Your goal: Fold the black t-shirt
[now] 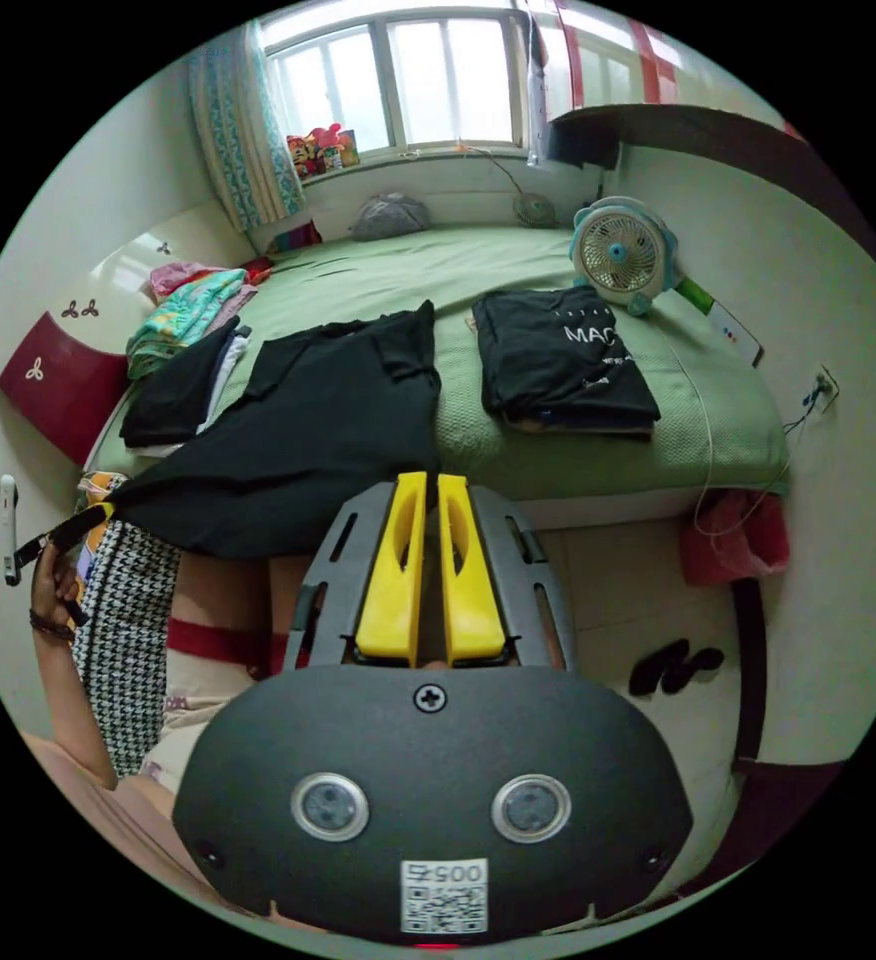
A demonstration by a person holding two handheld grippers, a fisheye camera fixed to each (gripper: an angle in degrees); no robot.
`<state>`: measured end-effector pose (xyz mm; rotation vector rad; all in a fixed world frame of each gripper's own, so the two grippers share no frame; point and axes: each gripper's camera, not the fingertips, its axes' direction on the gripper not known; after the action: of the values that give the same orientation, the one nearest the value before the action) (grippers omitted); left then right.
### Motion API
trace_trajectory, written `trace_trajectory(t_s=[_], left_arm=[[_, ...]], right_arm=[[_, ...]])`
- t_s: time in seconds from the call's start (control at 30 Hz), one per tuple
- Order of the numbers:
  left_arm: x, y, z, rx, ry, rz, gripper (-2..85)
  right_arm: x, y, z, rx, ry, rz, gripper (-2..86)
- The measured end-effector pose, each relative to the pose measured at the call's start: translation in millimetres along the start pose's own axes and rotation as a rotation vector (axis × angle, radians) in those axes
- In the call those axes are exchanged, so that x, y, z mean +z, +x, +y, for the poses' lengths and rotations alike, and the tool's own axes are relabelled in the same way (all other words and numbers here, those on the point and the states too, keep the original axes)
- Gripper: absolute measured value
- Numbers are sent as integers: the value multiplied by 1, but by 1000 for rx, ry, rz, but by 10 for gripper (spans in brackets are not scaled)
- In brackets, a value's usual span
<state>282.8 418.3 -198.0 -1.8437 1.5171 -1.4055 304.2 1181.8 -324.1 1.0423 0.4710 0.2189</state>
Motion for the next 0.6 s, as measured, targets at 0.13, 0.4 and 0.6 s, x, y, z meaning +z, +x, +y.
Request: trace_trajectory(t_s=[0.13,0.4,0.6], left_arm=[[-44,6,2,74,62,10,12],[-79,0,1,72,105,23,12],[-77,-2,-3,91,104,0,12]], right_arm=[[-32,14,1,47,21,-50,-12],[-64,10,0,13,47,-12,-11],[-62,6,-9,18,60,-15,-11]])
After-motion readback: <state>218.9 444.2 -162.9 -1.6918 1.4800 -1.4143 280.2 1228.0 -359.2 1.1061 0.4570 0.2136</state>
